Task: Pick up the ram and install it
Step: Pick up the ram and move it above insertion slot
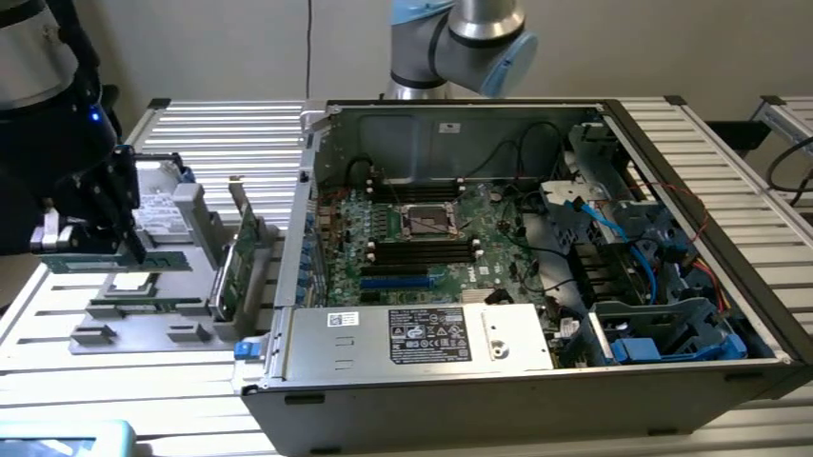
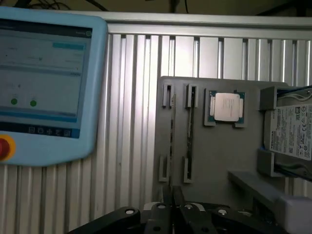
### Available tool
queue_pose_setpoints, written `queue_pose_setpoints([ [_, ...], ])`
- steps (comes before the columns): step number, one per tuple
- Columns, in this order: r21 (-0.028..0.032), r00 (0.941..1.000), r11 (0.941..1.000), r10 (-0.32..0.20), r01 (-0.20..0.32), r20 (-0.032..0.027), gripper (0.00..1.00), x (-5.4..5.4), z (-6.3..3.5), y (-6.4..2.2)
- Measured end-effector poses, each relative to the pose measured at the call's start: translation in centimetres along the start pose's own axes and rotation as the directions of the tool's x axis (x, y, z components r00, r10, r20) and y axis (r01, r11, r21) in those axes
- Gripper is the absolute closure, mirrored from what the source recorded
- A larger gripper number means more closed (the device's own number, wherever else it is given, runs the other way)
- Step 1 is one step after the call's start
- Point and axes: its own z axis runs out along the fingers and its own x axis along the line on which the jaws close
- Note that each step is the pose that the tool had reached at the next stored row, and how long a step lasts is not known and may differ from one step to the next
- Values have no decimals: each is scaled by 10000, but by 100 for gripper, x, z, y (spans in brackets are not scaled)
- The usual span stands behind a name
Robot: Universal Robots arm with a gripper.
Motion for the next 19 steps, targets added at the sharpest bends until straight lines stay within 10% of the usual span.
queue_pose_setpoints([
  [12, 1, 10000, 10000, 0, 0, 25, 87, 43, -548, -488],
  [19, 2, 10000, 10000, -1, 1, 27, 87, 50, -616, -806],
])
